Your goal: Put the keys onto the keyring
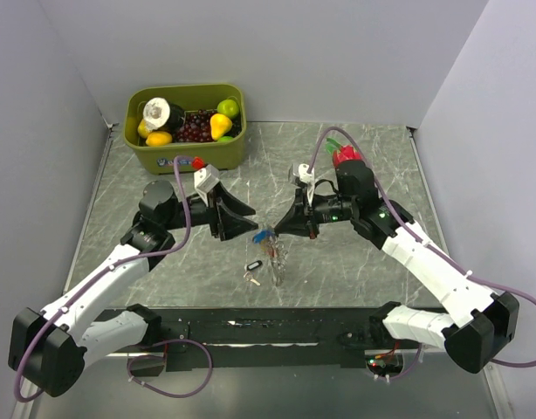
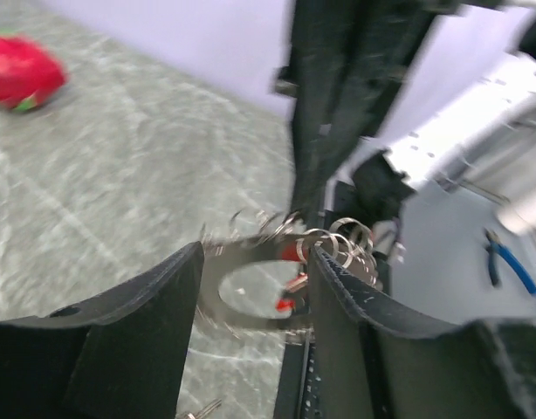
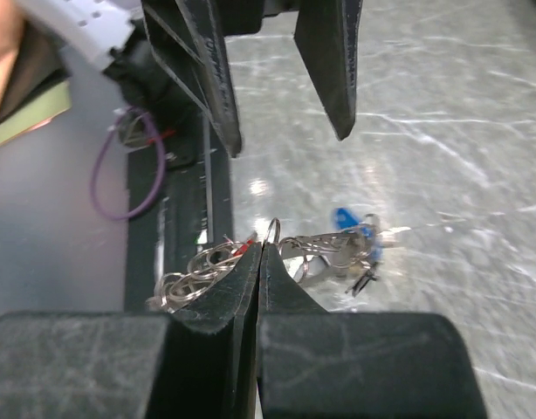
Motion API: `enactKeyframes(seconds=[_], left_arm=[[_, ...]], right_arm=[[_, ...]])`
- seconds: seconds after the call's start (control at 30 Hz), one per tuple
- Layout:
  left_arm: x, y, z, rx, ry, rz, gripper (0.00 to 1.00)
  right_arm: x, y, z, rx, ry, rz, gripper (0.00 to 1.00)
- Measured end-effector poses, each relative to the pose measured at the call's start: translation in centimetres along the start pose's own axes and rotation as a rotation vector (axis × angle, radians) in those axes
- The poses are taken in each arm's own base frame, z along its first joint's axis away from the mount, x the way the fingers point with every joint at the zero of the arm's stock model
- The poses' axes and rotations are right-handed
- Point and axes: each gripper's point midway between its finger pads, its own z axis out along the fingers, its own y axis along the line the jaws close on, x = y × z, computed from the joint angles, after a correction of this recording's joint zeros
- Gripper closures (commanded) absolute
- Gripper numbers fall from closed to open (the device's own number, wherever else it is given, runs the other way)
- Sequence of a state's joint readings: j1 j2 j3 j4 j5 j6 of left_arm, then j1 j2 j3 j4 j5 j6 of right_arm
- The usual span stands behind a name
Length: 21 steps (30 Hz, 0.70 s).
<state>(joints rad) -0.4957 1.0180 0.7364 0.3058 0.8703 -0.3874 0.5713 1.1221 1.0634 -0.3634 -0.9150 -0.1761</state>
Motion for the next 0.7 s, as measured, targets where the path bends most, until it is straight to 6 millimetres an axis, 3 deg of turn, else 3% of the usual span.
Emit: enactKeyframes(seconds=[0.17,0.4,0.7], left_arm=[[-0.5,-2.5,-0.2,0.138,0.006,0.035,0.52],[-1.3,-4.3,0.3,0.225,0.023,0.069,0.55],[0.0,-4.1,1.9,0.233,0.085,0.056,0.6]], right_arm=[[0.3,1.1,0.1,-0.067,0.007,0.02,1.0],[0.2,1.7,0.1,-0.106,0.001,0.021,1.0],[0.1,2.2,0.0,-0.13,-0.004,0.023,1.0]])
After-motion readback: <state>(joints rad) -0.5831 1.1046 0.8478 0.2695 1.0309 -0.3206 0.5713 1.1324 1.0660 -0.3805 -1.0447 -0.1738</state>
